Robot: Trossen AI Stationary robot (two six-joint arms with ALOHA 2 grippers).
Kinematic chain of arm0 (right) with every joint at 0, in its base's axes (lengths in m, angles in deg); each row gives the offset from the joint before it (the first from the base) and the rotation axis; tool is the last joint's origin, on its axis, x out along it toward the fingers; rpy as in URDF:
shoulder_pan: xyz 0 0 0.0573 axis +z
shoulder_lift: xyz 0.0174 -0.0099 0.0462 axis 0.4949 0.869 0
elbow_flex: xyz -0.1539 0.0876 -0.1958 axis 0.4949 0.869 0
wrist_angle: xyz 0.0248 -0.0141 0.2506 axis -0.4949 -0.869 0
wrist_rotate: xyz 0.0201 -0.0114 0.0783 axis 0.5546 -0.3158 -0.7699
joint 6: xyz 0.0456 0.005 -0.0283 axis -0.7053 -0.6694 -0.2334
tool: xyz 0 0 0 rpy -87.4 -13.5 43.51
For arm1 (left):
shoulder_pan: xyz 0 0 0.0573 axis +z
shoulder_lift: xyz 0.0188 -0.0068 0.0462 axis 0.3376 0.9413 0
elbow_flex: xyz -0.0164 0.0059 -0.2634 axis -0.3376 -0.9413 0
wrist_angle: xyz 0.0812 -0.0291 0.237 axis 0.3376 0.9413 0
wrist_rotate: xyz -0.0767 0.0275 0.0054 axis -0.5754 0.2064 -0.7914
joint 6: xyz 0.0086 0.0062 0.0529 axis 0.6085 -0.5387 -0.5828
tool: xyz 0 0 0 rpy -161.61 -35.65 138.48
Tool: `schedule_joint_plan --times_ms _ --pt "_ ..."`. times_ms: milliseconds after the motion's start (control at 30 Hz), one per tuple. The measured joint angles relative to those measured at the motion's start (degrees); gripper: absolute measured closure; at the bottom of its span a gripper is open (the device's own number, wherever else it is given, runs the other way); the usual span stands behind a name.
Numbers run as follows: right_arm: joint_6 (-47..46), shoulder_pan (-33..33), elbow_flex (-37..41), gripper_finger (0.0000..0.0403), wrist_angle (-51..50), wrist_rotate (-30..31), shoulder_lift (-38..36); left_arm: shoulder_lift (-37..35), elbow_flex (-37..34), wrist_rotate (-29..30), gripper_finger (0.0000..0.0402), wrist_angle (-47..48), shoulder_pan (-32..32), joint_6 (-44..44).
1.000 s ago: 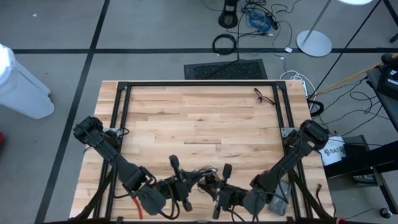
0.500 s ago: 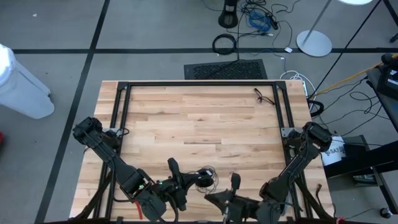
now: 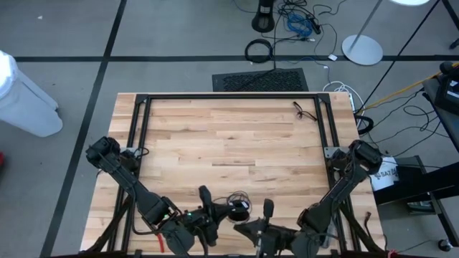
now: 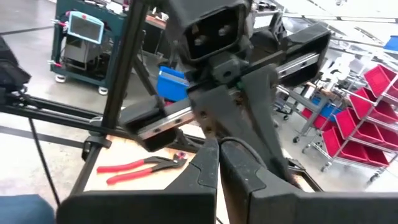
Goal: Coil cords
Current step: Coil the black wire onto the black spool
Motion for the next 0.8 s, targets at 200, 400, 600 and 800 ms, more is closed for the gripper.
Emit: schedule_joint_plan --times_ms 200,400,600,800 --pt "0.38 1.08 0.02 0.0403 -0.03 1.32 0.0 0.0 0.72 3.12 0.04 -1.04 -1.17 -0.46" --pt "0.5 1.13 0.02 0.0403 -1.87 3.37 0.0 -0.02 2.69 5.3 0.04 -1.44 -3.36 -2.03" --pt "0.36 1.11 0.02 0.0403 -2.34 3.42 0.0 -0.07 4.05 10.17 0.04 -1.51 -5.85 -4.11" --pt "0.3 1.12 0.02 0.0403 -2.51 3.44 0.0 -0.07 4.52 11.61 0.04 -1.48 -7.54 -5.02"
